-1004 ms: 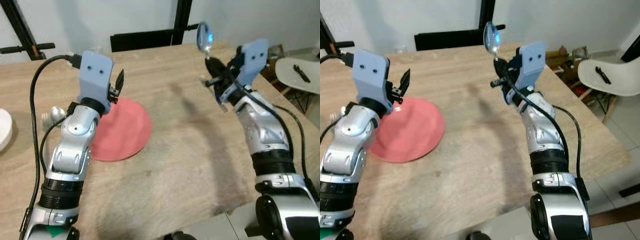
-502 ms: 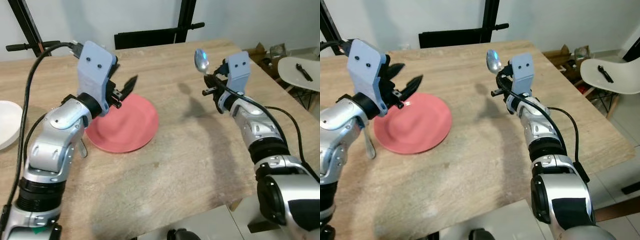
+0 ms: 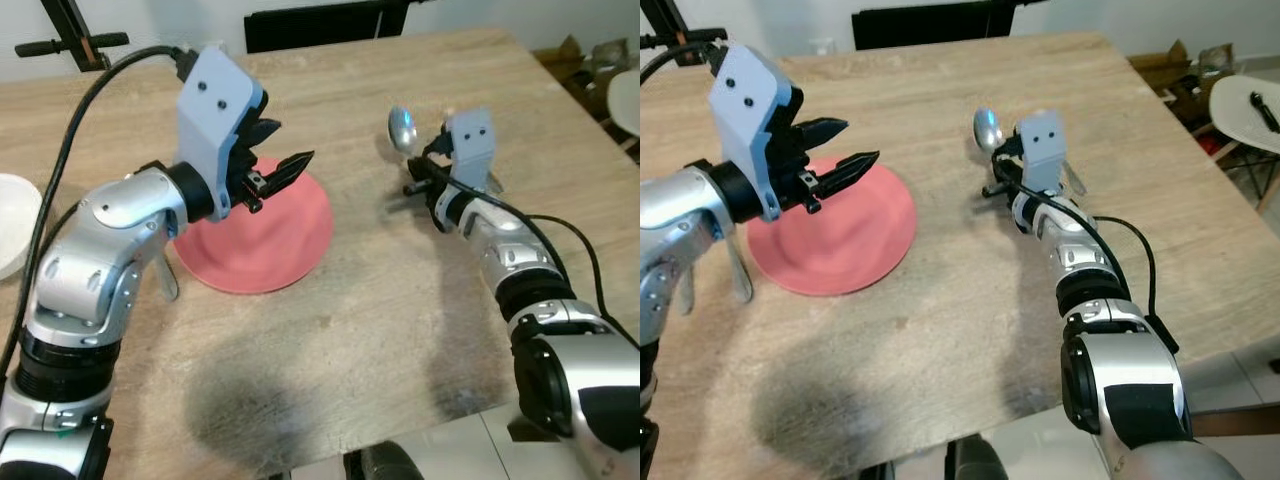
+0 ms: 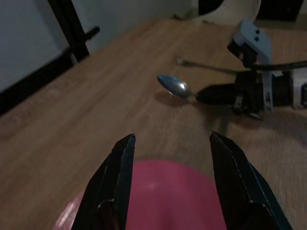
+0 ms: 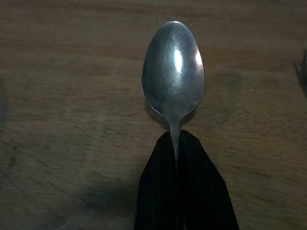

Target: Setting the table

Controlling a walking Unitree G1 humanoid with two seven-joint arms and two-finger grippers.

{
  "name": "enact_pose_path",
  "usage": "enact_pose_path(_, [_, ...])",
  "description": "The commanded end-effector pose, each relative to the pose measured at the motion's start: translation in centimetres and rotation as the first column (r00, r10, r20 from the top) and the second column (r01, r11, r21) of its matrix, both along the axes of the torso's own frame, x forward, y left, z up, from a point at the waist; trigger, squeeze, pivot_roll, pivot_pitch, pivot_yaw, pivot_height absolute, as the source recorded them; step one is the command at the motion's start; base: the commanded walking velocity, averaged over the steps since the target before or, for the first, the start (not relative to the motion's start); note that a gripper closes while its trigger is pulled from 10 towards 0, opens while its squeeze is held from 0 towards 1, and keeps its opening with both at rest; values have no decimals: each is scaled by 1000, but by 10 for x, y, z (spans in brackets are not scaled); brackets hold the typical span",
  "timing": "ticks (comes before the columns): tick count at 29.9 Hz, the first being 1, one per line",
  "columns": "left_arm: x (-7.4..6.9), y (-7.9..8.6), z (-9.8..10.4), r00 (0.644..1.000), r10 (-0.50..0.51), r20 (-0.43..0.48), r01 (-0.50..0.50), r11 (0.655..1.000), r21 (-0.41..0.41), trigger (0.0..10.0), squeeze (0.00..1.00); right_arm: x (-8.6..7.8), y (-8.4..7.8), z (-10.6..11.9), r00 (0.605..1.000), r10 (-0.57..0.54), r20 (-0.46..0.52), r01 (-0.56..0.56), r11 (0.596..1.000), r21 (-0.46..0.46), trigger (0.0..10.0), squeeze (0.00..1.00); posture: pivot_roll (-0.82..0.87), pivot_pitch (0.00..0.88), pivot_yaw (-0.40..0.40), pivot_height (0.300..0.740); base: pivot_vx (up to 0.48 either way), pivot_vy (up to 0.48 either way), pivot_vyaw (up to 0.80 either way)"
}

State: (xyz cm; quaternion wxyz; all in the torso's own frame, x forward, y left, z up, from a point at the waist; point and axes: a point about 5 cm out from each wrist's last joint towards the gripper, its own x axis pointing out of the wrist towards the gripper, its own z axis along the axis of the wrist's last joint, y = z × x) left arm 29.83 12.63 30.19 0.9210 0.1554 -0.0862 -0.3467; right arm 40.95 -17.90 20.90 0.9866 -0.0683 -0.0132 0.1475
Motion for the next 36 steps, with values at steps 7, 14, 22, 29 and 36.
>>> enact_pose_path(7, [-7,1,4,1000,-6,-20,6,1000,4,10000,0,-1,-9,-10,998,-42,-37,41,999,-36,10000,1000,110,249,74,740,0,0,0])
enact_pose_path(14, [-8,-1,2,1000,-7,-28,7,1000,-1,10000,0,-1,-12,-7,998,-55,-24,55,998,2,10000,1000,93,237,74,740,0,0,0])
enact_pose_path(22, [0,-4,0,999,32,-16,-32,999,-40,10000,0,-1,-26,37,981,-77,180,44,983,180,10000,0,54,178,76,740,0,0,0])
enact_pose_path(29, [12,-7,-7,990,141,6,-140,986,-93,10000,0,-39,-17,63,906,-79,415,-47,957,286,10000,0,-1,127,87,740,0,0,0])
enact_pose_path(36, [28,4,-16,942,335,34,-326,933,-155,10000,0,-82,9,56,874,-84,478,-60,959,278,10000,0,-62,61,57,740,0,0,0])
